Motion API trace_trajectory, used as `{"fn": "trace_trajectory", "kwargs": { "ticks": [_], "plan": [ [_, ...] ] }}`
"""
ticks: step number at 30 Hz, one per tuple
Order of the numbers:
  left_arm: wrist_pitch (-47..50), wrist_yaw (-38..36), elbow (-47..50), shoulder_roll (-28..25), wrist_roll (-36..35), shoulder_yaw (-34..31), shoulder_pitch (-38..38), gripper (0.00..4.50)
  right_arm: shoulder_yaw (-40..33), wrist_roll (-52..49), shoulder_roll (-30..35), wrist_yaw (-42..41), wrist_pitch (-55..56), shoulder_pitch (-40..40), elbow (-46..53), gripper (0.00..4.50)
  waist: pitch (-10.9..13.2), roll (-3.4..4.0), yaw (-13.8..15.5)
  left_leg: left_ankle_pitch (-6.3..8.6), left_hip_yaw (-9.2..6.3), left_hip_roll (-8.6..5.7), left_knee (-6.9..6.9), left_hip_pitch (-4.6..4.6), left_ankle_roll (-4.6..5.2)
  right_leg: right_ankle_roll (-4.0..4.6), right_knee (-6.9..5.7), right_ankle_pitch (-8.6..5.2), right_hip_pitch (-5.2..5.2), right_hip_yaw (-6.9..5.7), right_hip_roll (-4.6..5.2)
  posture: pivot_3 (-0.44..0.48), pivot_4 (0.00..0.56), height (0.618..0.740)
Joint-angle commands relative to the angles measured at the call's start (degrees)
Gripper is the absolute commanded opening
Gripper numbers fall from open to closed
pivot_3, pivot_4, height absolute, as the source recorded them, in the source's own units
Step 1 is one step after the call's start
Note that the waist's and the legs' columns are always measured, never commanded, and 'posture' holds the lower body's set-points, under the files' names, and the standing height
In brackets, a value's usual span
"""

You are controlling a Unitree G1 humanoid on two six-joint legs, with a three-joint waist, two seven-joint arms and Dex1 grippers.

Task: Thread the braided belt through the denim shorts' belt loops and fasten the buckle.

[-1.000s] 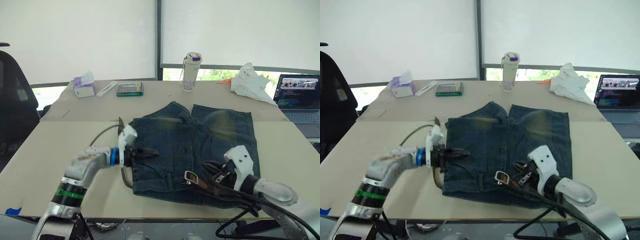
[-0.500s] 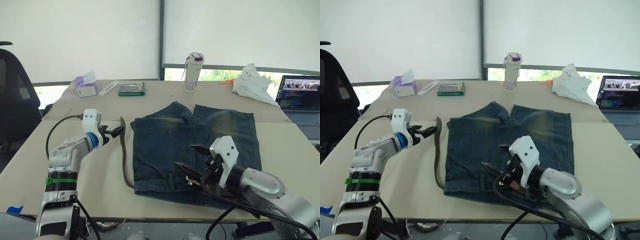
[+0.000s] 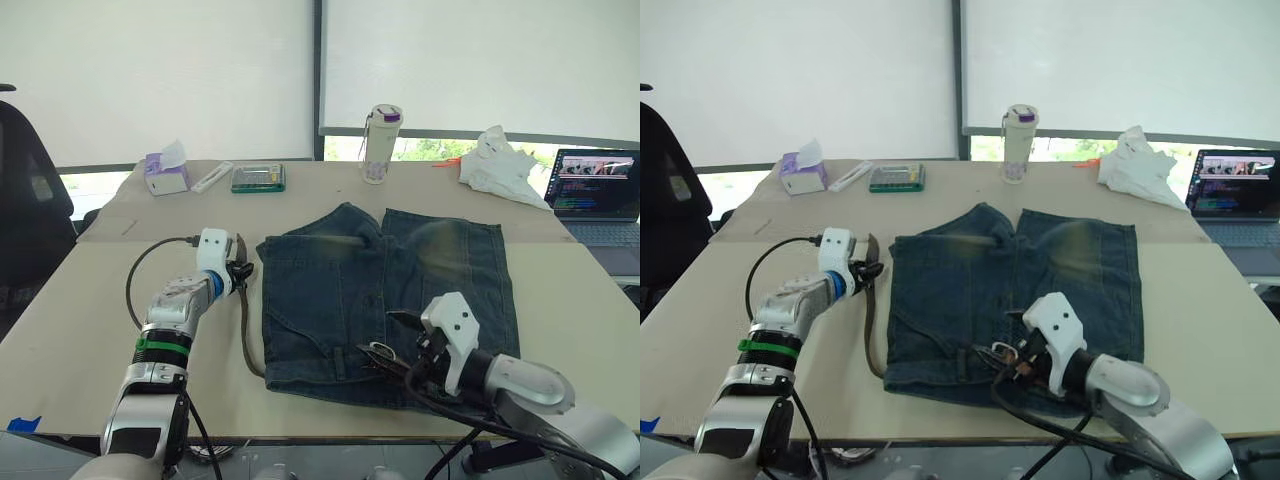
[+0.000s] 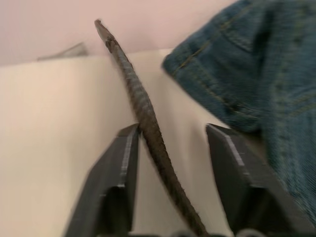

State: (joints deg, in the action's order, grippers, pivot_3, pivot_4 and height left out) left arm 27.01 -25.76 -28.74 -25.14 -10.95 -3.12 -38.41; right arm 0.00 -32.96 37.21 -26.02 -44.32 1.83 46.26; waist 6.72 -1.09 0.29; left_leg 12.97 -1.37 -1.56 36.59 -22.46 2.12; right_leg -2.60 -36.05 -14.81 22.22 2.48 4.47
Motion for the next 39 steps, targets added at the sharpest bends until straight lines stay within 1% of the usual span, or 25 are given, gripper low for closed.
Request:
{"fn": "trace_trajectory", "kwargs": {
  "ticks": [1, 3, 5, 6, 8, 11, 12, 13, 14, 15, 16, 18, 20, 21, 22, 23, 25, 28, 33, 35, 37, 38, 39],
  "plan": [
    [-14.7, -9.4, 7.9, -5.0, 3.0, 2.9, 4.6, 0.55, -2.9, -0.7, 0.6, -0.6, 1.2, 1.0, 3.2, 4.50, 0.0, 0.00, -0.1, 0.02, 0.00, 0.09, -0.01, 0.00, -0.04, 0.03, 0.03, 0.01, 0.01, 0.02, 0.04, 0.000, 0.150, 0.740],
    [-16.7, -11.9, 10.2, -6.5, 1.9, 2.0, 6.7, 0.05, -3.4, -1.1, 0.6, -0.9, 1.0, 1.6, 3.3, 4.50, 0.0, 0.02, 0.0, 0.05, 0.00, 0.22, -0.02, 0.00, -0.10, 0.12, 0.12, 0.06, 0.01, 0.00, 0.31, 0.000, 0.150, 0.740],
    [-19.9, -13.3, 11.8, -7.2, 1.5, 1.2, 7.9, 0.05, -3.7, -1.4, 0.7, -1.1, 0.8, 1.8, 3.2, 4.50, 0.0, 0.02, 0.2, 0.05, 0.00, 0.24, -0.02, 0.00, -0.11, 0.16, 0.14, 0.07, 0.00, 0.00, 0.49, 0.000, 0.150, 0.740],
    [-19.3, -14.2, 13.2, -7.1, 0.1, 0.4, 8.6, 0.05, -3.7, -1.7, 0.6, -1.0, 0.7, 1.6, 3.1, 4.50, 0.0, 0.02, 0.3, 0.05, 0.00, 0.23, -0.02, 0.00, -0.11, 0.18, 0.17, 0.08, -0.01, -0.06, 0.61, 0.000, 0.150, 0.740],
    [-16.8, -14.4, 14.7, -7.0, -0.9, -0.2, 9.3, 0.05, -3.5, -2.0, 0.3, -1.0, 0.4, 1.2, 2.8, 4.50, 0.0, 0.02, 0.5, 0.05, 0.02, 0.19, -0.02, -0.01, -0.10, 0.18, 0.20, 0.08, -0.02, -0.10, 0.70, 0.000, 0.150, 0.740],
    [-6.0, -7.2, 12.6, -3.7, -3.3, -3.7, 7.0, 0.05, -3.0, -2.1, 0.5, -1.0, -0.1, 0.2, 2.6, 4.50, 0.0, 0.02, 0.5, 0.05, 0.02, 0.13, -0.01, -0.03, -0.10, 0.17, 0.21, 0.08, -0.04, -0.18, 0.71, 0.000, 0.150, 0.740],
    [-3.6, -5.9, 12.3, -3.1, -3.3, -4.0, 6.4, 0.05, -3.0, -2.2, 0.6, -1.0, -0.2, -0.1, 2.6, 4.50, 0.0, 0.01, 0.5, 0.04, 0.02, 0.12, -0.01, -0.03, -0.09, 0.16, 0.20, 0.08, -0.03, -0.27, 0.69, 0.000, 0.150, 0.740],
    [-0.8, -6.0, 12.4, -2.3, -4.4, -4.2, 5.9, 0.05, -3.2, -2.5, 0.7, -1.0, -0.4, -0.3, 2.7, 4.50, 0.0, 0.01, 0.4, 0.04, 0.02, 0.11, 0.00, -0.02, -0.09, 0.15, 0.18, 0.08, -0.04, -0.41, 0.57, 0.000, 0.150, 0.740],
    [1.2, -4.9, 12.3, -1.7, -4.3, -4.2, 5.3, 0.57, -3.4, -2.8, 0.7, -1.0, -0.6, -0.5, 2.7, 4.50, 0.0, 0.01, 0.4, 0.04, 0.03, 0.07, 0.03, -0.03, -0.08, 0.13, 0.13, 0.07, -0.04, -0.50, 0.28, 0.000, 0.150, 0.740],
    [3.1, -2.8, 12.1, -0.9, -3.9, -4.4, 4.7, 0.83, -3.5, -3.0, 0.7, -0.9, -0.8, -0.7, 2.7, 4.50, 0.0, 0.01, 0.3, 0.04, 0.03, 0.07, 0.07, -0.03, -0.08, 0.11, 0.11, 0.06, -0.05, -0.43, 0.14, 0.000, 0.150, 0.740],
    [4.4, -0.2, 11.7, 0.2, -3.5, -4.9, 3.9, 1.20, -3.7, -3.3, 0.9, -1.0, -0.9, -0.9, 2.8, 4.50, 0.0, 0.01, 0.3, 0.04, 0.03, 0.06, 0.09, -0.03, -0.08, 0.11, 0.11, 0.06, -0.07, -0.42, 0.05, 0.000, 0.150, 0.740],
    [4.8, 4.8, 11.2, 2.0, -1.3, -5.0, 2.5, 1.79, -3.9, -3.9, 0.9, -0.9, -1.2, -1.3, 2.9, 4.50, 0.0, 0.00, 0.4, 0.04, 0.03, 0.07, 0.12, -0.02, -0.08, 0.11, 0.08, 0.06, -0.06, -0.42, -0.01, 0.000, 0.150, 0.740],
    [5.7, 9.9, 10.2, 3.0, 1.5, -4.0, 0.7, 2.61, -4.1, -4.3, 1.0, -0.8, -1.6, -1.8, 3.0, 4.50, 0.0, -0.02, 0.4, 0.04, 0.03, 0.09, 0.12, -0.01, -0.08, 0.11, 0.06, 0.06, -0.06, -0.41, -0.05, 0.000, 0.150, 0.740],
    [9.1, 11.7, 8.5, 3.7, 1.8, -3.9, -1.0, 2.83, -4.4, -4.8, 1.1, -0.8, -1.8, -2.3, 3.1, 4.50, 0.0, -0.02, 0.4, 0.04, 0.03, 0.09, 0.12, -0.02, -0.08, 0.11, 0.06, 0.06, -0.06, -0.41, -0.06, 0.000, 0.150, 0.740],
    [11.4, 13.4, 7.1, 4.2, 2.4, -3.7, -2.5, 3.25, -4.8, -5.3, 1.2, -0.8, -2.1, -2.7, 3.3, 4.50, 0.0, -0.02, 0.4, 0.04, 0.03, 0.09, 0.12, -0.01, -0.08, 0.11, 0.05, 0.06, -0.05, -0.41, -0.07, 0.000, 0.150, 0.740],
    [12.9, 13.3, 6.4, 4.8, 1.8, -4.0, -4.0, 3.54, -5.3, -6.0, 1.2, -0.8, -2.4, -3.1, 3.4, 4.50, 0.0, -0.02, 0.4, 0.04, 0.03, 0.07, 0.12, 0.00, -0.08, 0.11, 0.02, 0.06, -0.06, -0.41, -0.07, 0.000, 0.150, 0.740],
    [13.8, 12.9, 4.5, 5.3, 2.0, -3.3, -6.5, 3.54, -6.3, -6.8, 1.5, -0.7, -2.7, -3.7, 3.4, 4.50, 0.0, -0.03, 0.4, 0.04, 0.03, 0.02, 0.12, 0.01, -0.08, 0.10, 0.03, 0.06, -0.07, -0.42, -0.07, 0.000, 0.150, 0.740],
    [14.2, 14.0, -1.6, 5.7, 4.2, -1.6, -10.3, 3.54, -6.6, -7.0, 2.0, -0.3, -3.0, -4.5, 3.1, 4.50, 0.0, -0.03, 0.4, 0.04, 0.03, -0.02, 0.11, 0.00, -0.08, 0.10, 0.04, 0.05, -0.07, -0.44, -0.07, 0.000, 0.150, 0.740],
    [9.9, 13.5, -11.3, 6.7, 6.4, 0.6, -13.9, 3.54, -7.4, -8.6, 2.9, 0.5, -4.2, -5.3, 3.9, 4.50, 0.0, -0.03, 0.3, 0.04, 0.03, -0.02, 0.10, 0.02, -0.08, 0.10, 0.03, 0.05, -0.06, -0.43, -0.08, 0.000, 0.150, 0.740],
    [9.7, 14.3, -13.1, 7.1, 6.0, -0.3, -14.4, 2.98, -7.9, -9.2, 3.4, 0.9, -4.6, -5.0, 4.4, 4.50, 0.0, -0.04, 0.3, 0.04, 0.03, -0.02, 0.10, 0.01, -0.08, 0.10, 0.03, 0.05, -0.05, -0.43, -0.07, 0.000, 0.150, 0.740],
    [9.6, 14.9, -13.3, 7.4, 6.1, -0.5, -14.1, 2.53, -8.6, -9.9, 3.6, 1.3, -4.9, -4.7, 4.7, 4.50, 0.0, -0.05, 0.4, 0.04, 0.03, 0.00, 0.10, 0.01, -0.08, 0.10, 0.04, 0.05, -0.05, -0.43, -0.07, 0.000, 0.150, 0.740],
    [9.4, 15.3, -13.4, 7.5, 6.3, -0.5, -13.9, 2.08, -8.9, -10.2, 3.8, 1.4, -5.0, -4.5, 4.8, 4.50, 0.0, -0.05, 0.4, 0.04, 0.03, -0.01, 0.10, 0.01, -0.08, 0.10, 0.03, 0.05, -0.05, -0.41, -0.05, 0.000, 0.150, 0.740],
    [9.5, 15.7, -13.5, 7.5, 6.5, -0.5, -13.6, 1.74, -9.2, -10.4, 4.0, 1.5, -5.1, -4.3, 4.9, 4.50, 0.0, -0.05, 0.4, 0.04, 0.03, 0.00, 0.10, 0.01, -0.08, 0.10, 0.03, 0.05, -0.05, -0.40, -0.05, 0.000, 0.150, 0.740]
  ]
}}
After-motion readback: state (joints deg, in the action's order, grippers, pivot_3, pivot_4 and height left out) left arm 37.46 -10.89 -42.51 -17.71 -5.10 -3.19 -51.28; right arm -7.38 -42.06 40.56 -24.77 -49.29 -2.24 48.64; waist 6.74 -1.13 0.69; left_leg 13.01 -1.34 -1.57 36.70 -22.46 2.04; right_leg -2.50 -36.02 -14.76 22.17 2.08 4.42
